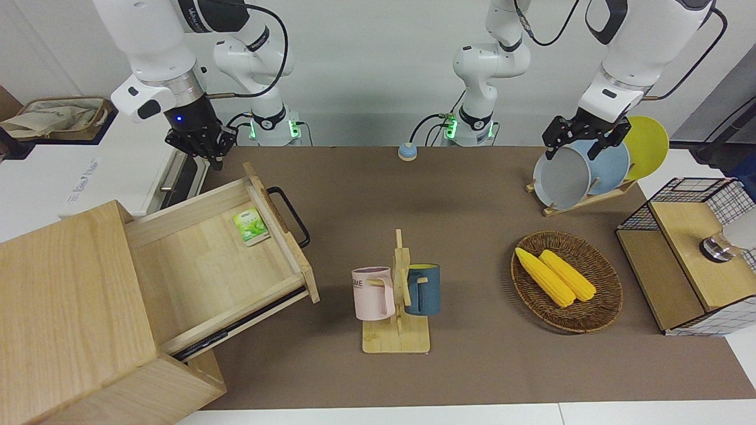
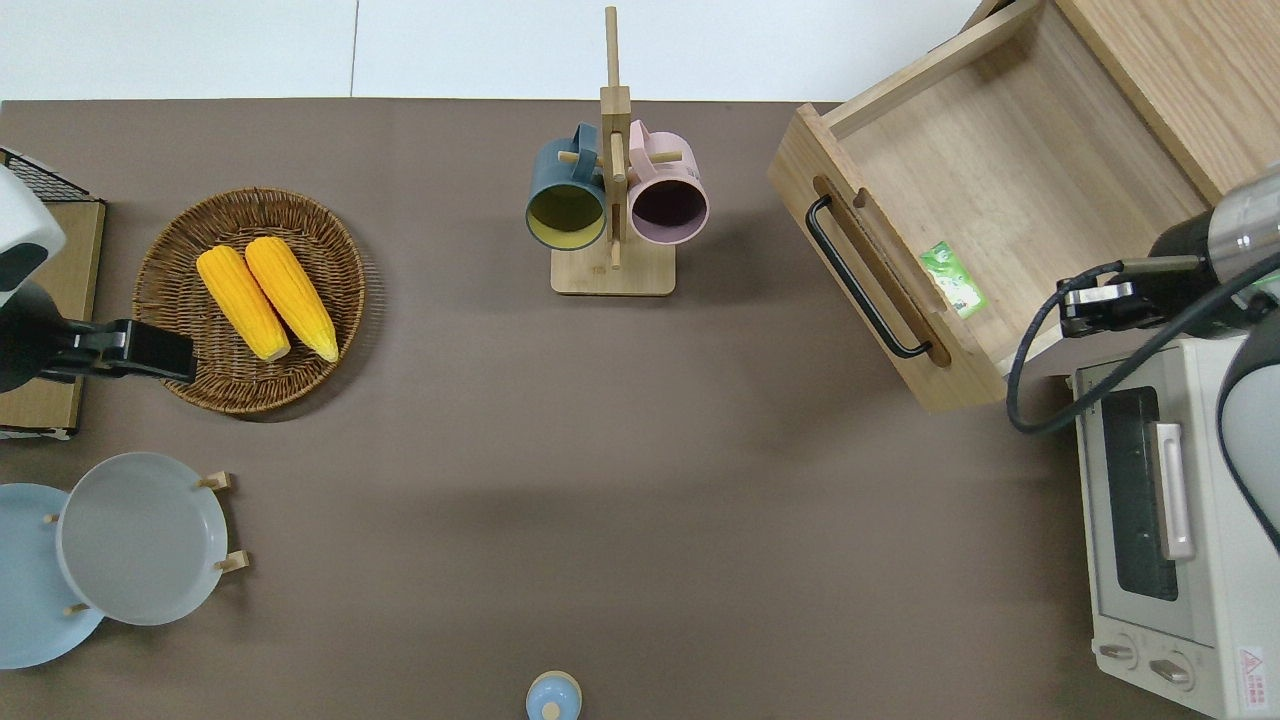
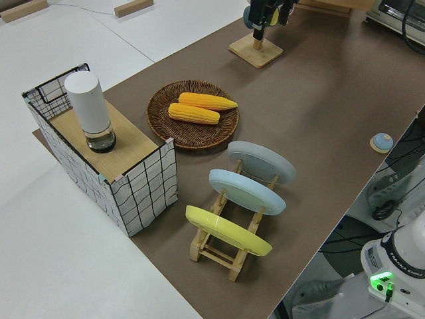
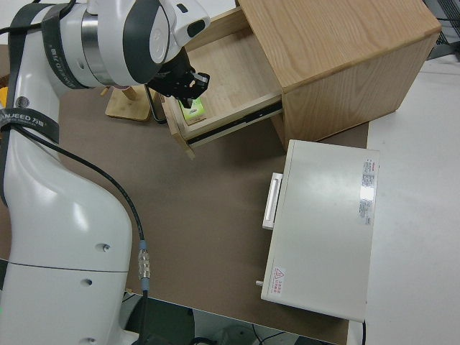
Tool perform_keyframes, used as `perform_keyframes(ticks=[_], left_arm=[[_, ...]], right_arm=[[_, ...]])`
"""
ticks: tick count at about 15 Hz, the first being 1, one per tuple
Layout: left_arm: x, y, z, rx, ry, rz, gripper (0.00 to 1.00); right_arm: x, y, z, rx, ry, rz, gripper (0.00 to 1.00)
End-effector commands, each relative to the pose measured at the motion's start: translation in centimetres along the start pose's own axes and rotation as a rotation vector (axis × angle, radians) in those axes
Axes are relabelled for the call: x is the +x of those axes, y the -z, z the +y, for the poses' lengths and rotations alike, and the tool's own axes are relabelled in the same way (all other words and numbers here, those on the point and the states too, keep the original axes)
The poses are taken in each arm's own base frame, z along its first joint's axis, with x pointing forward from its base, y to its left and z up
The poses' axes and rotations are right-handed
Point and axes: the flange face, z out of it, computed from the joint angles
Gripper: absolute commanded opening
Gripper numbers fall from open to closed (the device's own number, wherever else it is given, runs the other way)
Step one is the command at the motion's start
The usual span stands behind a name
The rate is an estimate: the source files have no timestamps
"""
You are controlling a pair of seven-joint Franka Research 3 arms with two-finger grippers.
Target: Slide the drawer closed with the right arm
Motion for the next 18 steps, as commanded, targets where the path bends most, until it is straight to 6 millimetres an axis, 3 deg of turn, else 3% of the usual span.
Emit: perform_keyframes(ticks=[1, 5, 11, 15, 18], left_arm=[[0.1, 0.4, -0.1, 0.016, -0.011, -0.005, 0.99], [0.1, 0.4, -0.1, 0.016, -0.011, -0.005, 0.99], [0.1, 0.3, -0.1, 0.016, -0.011, -0.007, 0.99], [0.1, 0.4, -0.1, 0.016, -0.011, -0.005, 0.99], [0.1, 0.4, -0.1, 0.016, -0.011, -0.005, 0.99]], right_arm=[[-0.8, 2.8, -0.7, 0.024, 0.026, 0.042, 0.000], [-1.2, 4.0, -3.2, 0.027, -0.002, 0.074, 0.000], [-2.3, 4.5, -10.9, 0.039, -0.119, 0.111, 0.000], [-2.8, 2.9, -15.6, 0.030, -0.222, 0.096, 0.000], [-2.5, 0.7, -17.9, 0.024, -0.328, 0.060, 0.000]])
